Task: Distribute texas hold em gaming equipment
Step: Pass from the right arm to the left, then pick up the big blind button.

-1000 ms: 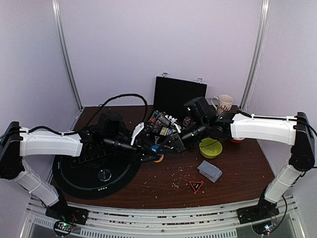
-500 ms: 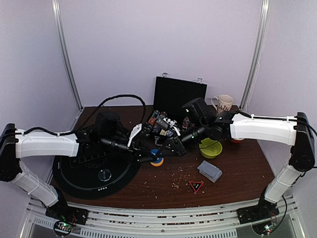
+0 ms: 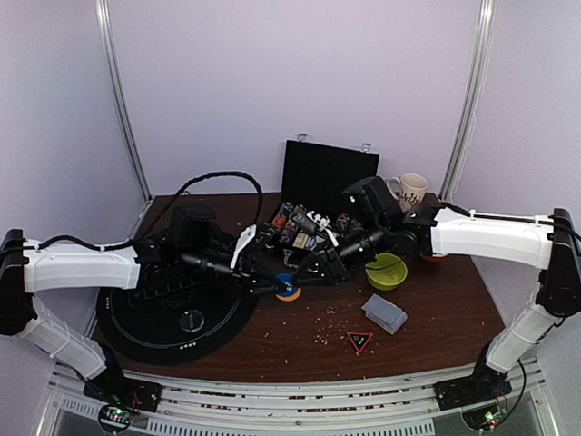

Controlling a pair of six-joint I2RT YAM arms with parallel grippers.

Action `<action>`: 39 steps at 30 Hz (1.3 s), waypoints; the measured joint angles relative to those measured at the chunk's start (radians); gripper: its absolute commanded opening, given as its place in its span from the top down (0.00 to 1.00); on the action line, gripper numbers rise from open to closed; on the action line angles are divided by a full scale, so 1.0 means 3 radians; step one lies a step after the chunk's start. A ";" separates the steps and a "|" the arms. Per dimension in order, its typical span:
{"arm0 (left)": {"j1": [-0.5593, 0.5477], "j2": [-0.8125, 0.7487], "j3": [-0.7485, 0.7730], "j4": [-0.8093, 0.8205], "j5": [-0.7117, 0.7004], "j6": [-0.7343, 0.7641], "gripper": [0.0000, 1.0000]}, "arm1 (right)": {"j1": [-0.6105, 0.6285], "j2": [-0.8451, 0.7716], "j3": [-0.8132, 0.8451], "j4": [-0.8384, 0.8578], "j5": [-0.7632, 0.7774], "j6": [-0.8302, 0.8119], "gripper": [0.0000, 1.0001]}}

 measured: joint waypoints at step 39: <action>0.0411 0.0238 -0.0581 0.1321 0.0003 -0.1069 1.00 | -0.0142 0.0426 -0.0690 0.1752 -0.0154 0.0853 1.00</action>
